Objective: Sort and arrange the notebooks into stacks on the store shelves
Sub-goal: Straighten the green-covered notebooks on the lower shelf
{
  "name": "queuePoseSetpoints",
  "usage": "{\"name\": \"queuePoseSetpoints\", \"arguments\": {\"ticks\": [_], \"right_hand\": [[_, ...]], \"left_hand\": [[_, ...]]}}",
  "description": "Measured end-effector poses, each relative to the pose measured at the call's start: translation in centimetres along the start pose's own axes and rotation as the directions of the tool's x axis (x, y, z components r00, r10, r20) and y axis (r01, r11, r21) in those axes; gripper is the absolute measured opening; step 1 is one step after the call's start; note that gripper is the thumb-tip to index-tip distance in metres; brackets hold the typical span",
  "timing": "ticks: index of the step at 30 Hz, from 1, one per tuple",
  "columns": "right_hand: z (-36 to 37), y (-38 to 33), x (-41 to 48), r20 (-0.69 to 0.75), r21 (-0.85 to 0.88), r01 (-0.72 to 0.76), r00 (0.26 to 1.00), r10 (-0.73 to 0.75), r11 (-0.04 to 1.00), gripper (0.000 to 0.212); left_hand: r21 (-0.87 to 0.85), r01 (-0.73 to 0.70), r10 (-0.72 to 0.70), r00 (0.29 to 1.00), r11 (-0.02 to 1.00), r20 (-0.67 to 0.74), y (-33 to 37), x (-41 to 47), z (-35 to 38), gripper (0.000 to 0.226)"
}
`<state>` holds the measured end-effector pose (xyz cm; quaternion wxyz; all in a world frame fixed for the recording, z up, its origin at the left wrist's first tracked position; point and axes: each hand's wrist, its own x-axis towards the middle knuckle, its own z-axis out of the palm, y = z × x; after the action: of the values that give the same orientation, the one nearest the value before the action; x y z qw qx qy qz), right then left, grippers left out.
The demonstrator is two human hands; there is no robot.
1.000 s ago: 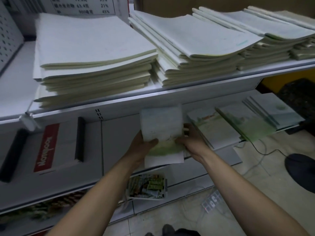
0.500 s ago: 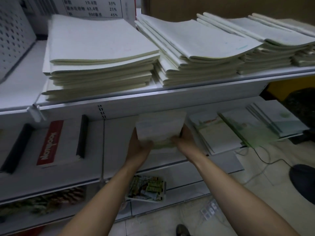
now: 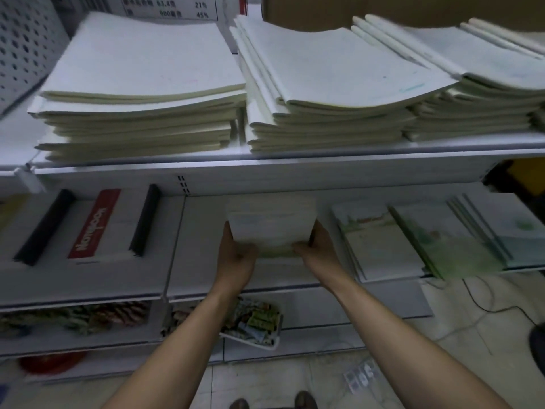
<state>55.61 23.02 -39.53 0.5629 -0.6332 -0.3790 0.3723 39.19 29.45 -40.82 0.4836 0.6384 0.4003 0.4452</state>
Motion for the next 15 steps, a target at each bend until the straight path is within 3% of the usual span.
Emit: {"name": "queuePoseSetpoints", "arguments": {"ticks": [6, 15], "right_hand": [[0.8, 0.7, 0.9, 0.005, 0.004, -0.047, 0.999, 0.047, 0.999, 0.054], [0.7, 1.2, 2.0, 0.028, -0.043, -0.039, 0.999, 0.040, 0.998, 0.050]], "left_hand": [[-0.010, 0.035, -0.035, 0.998, 0.999, -0.060, 0.5, -0.1, 0.6, 0.045], [-0.018, 0.043, -0.043, 0.998, 0.999, -0.046, -0.2, 0.5, 0.4, 0.051]]}}
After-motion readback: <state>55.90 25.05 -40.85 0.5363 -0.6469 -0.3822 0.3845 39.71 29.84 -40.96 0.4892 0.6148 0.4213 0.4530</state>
